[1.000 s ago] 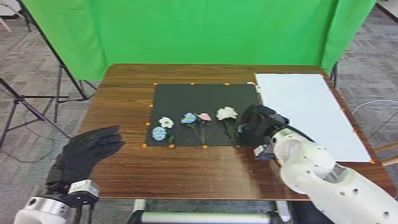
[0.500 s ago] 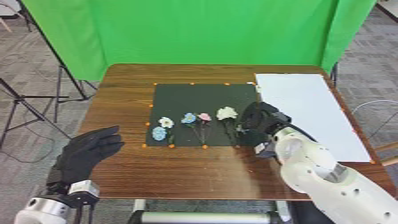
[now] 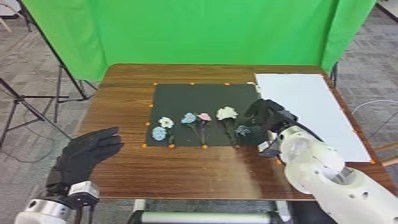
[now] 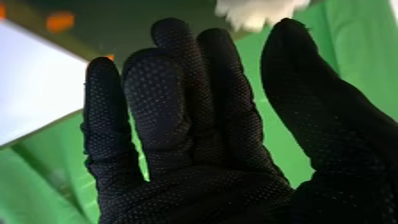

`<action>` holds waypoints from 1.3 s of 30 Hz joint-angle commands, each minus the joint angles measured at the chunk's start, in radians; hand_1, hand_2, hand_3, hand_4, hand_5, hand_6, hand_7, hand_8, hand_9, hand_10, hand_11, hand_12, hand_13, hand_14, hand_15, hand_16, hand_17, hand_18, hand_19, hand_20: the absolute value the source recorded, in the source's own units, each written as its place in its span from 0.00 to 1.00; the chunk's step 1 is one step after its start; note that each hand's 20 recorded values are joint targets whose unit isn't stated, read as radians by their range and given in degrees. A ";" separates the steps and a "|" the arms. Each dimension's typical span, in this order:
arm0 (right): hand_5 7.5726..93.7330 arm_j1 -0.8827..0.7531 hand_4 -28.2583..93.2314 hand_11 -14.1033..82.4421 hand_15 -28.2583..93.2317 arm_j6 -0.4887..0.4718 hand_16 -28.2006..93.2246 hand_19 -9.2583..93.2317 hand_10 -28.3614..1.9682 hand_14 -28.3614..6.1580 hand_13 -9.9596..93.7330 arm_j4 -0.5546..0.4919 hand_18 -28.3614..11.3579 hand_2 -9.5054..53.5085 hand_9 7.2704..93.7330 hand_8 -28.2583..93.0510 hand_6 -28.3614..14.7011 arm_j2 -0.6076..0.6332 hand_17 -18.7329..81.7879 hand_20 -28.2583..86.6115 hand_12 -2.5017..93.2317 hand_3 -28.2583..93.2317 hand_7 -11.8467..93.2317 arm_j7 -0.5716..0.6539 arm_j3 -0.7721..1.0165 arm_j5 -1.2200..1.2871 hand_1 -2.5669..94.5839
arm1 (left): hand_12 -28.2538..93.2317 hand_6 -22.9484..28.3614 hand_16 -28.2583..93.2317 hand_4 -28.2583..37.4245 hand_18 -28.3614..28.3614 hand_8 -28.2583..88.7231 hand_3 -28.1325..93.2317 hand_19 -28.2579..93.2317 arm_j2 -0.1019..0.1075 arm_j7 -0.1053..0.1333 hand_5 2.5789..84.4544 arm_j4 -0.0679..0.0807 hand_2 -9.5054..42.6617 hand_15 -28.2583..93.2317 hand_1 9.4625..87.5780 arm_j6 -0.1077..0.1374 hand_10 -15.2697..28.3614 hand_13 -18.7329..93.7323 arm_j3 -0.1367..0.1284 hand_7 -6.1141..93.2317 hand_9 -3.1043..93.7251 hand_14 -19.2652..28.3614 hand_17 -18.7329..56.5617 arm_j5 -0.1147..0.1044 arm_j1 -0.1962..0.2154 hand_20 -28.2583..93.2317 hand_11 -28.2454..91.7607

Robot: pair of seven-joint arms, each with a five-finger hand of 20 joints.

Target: Arrange flowers

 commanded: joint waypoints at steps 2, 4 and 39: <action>0.56 -0.208 0.00 0.41 0.80 -0.079 0.35 0.81 0.48 0.58 0.67 -0.092 0.27 0.04 0.60 0.11 0.58 -0.040 0.39 0.30 0.19 0.95 0.33 -0.098 0.337 0.175 0.38 | 0.32 0.70 0.12 0.19 0.90 0.15 0.91 0.71 0.011 0.049 0.53 -0.013 0.25 0.76 0.23 0.046 0.87 0.42 0.008 0.26 0.46 1.00 0.13 -0.008 0.041 0.32 0.54; 0.55 -0.262 0.00 0.40 0.77 -0.111 0.34 0.79 0.48 0.56 0.65 -0.112 0.28 0.05 0.57 0.11 0.58 -0.068 0.37 0.30 0.19 0.95 0.33 -0.129 0.421 0.232 0.37 | 0.32 0.70 0.12 0.19 0.90 0.15 0.91 0.71 0.017 0.072 0.53 -0.011 0.25 0.76 0.23 0.055 0.87 0.42 0.019 0.26 0.45 1.00 0.13 -0.023 0.042 0.32 0.54; 0.46 -0.498 0.00 0.29 0.51 -0.088 0.34 0.66 0.53 0.42 0.51 -0.095 0.29 0.16 0.46 0.11 0.60 -0.145 0.33 0.34 0.18 0.98 0.31 -0.284 0.673 0.542 0.36 | 0.31 0.68 0.13 0.18 0.89 0.15 0.92 0.71 0.108 0.298 0.52 0.009 0.24 0.73 0.23 0.251 0.82 0.38 0.235 0.25 0.42 0.97 0.13 -0.048 -0.054 0.32 0.50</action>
